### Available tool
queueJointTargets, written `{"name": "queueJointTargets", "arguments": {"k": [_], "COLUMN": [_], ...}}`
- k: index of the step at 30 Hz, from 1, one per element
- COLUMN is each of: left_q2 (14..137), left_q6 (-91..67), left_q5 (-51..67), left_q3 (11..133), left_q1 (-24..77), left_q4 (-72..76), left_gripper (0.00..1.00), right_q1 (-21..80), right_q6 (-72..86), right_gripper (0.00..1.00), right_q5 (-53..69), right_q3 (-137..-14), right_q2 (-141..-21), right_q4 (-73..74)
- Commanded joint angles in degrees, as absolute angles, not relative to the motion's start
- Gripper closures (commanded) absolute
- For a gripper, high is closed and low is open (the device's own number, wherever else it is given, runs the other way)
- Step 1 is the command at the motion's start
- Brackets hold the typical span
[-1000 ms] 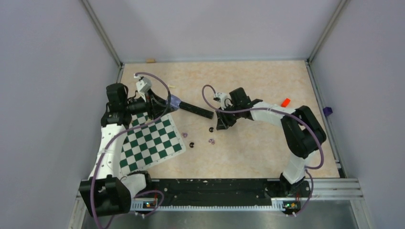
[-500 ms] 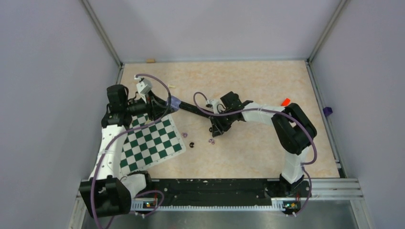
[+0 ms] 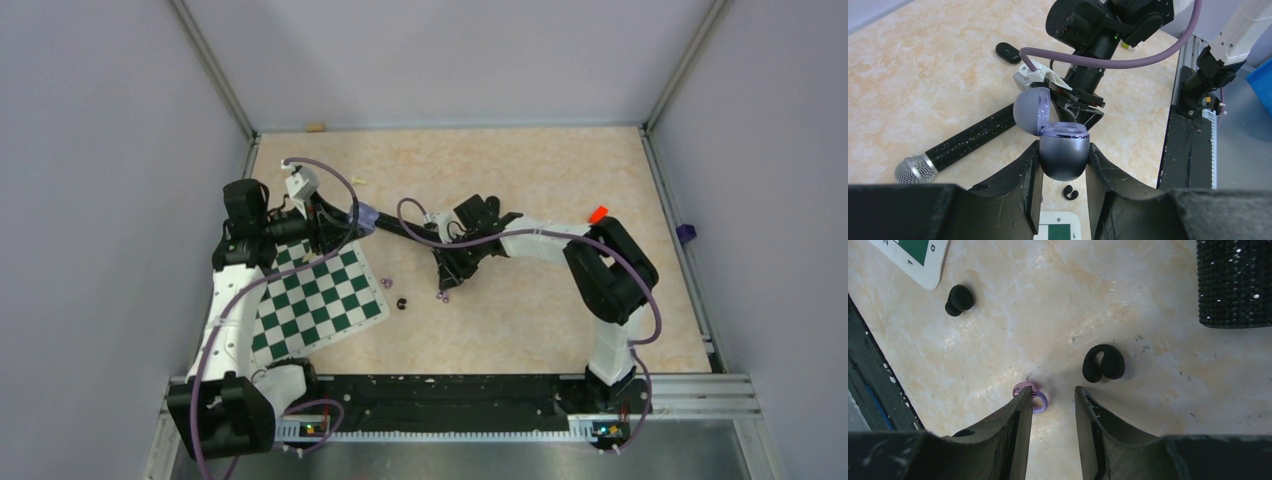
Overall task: Insert the wireless bluetooth earbuds into the charging case
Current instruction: Pick up the left earbud from the center of the board.
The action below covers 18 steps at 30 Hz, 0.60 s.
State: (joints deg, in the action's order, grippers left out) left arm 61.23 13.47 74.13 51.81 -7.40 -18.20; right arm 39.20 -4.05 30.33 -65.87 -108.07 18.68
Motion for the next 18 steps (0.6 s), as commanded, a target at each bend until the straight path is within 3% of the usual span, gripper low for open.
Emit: {"name": "queueJointTargets", "arguments": {"k": [1, 18], "left_q2": [59.7, 59.5], "left_q6": [14.5, 14.5], "left_q5": [75.9, 76.1], "left_q3": [51.3, 51.2], "left_q1": [-7.7, -7.7], "left_q4": [-16.3, -16.2], "left_gripper": [1.0, 1.0], "right_q1": [41.4, 41.7], "right_q6": [-5.7, -7.5], "right_gripper": [0.64, 0.68], "right_q5": [29.7, 36.3], "right_q3": [-65.9, -64.7], "right_q2": [-110.5, -109.4], "right_q4": [21.6, 23.5]}}
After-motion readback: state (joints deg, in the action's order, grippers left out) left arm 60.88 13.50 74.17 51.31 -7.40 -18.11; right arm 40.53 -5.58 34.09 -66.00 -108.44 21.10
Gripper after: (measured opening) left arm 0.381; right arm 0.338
